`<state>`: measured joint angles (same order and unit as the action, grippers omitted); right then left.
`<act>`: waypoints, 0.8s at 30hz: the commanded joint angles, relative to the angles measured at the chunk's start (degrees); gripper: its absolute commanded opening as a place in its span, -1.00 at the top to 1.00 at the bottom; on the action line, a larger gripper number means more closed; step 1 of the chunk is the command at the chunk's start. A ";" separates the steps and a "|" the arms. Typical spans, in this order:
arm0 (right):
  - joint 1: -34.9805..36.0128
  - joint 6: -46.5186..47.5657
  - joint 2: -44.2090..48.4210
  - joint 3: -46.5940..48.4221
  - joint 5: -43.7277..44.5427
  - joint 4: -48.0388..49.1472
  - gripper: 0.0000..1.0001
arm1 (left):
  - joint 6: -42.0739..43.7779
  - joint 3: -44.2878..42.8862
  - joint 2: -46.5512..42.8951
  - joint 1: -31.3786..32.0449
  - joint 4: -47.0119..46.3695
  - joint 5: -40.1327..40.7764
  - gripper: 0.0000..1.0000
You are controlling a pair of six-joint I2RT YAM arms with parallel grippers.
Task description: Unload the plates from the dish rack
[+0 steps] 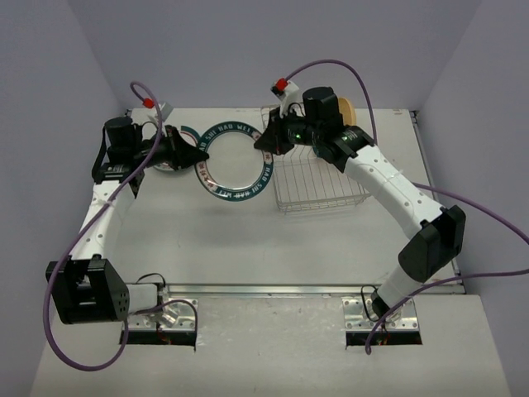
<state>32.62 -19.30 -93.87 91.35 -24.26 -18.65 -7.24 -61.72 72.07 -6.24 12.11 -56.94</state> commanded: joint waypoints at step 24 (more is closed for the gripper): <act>-10.39 -1.48 1.53 -2.16 18.45 -4.04 -0.97 | -13.95 -20.72 32.79 -19.52 0.55 25.39 1.00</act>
<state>22.26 -20.62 -94.78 90.25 -6.46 -22.99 -18.17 -79.19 101.15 -25.30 14.44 -31.77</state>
